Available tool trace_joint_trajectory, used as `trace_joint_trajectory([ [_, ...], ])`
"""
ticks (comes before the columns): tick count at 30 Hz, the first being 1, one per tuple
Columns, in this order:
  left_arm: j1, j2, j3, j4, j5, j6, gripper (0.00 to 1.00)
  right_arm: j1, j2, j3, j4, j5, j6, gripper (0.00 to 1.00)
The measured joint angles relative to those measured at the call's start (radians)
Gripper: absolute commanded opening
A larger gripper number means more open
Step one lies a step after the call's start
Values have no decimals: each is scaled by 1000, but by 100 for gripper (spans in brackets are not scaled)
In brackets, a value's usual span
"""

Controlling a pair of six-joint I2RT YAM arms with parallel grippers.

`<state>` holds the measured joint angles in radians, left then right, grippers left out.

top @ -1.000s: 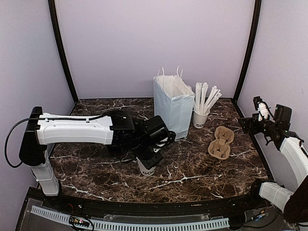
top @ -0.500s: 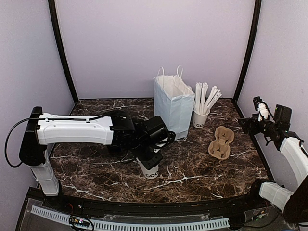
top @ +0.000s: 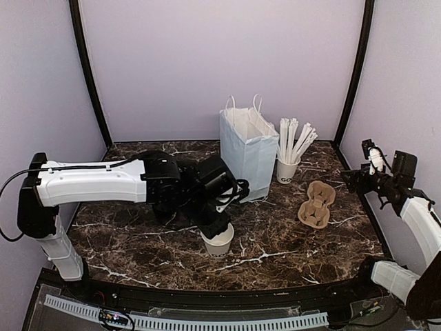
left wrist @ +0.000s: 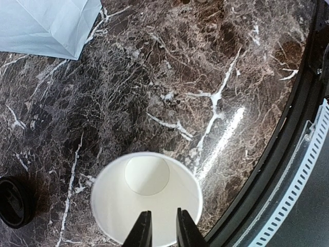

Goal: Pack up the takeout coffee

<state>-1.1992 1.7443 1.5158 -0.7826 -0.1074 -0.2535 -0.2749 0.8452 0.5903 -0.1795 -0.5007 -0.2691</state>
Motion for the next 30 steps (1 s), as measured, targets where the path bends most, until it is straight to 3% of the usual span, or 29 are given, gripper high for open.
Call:
trace_joint_trajectory([
  [6, -1, -69, -1, 12, 0, 16, 37, 0, 0, 0, 0, 0, -3, 98],
  [10, 32, -118, -43, 23, -48, -3, 38, 0, 0, 0, 0, 0, -3, 97],
  [13, 135, -157, -97, 24, -59, -22, 41, 0, 0, 0, 0, 0, -3, 97],
  [19, 349, -173, -164, 17, -71, -5, 57, 0, 0, 0, 0, 0, -4, 97],
  [26, 488, -108, -155, -31, -14, 60, 64, 0, 0, 0, 0, 0, -6, 98],
  [30, 552, -12, -132, -71, 23, 76, 62, 0, 0, 0, 0, 0, -7, 98],
])
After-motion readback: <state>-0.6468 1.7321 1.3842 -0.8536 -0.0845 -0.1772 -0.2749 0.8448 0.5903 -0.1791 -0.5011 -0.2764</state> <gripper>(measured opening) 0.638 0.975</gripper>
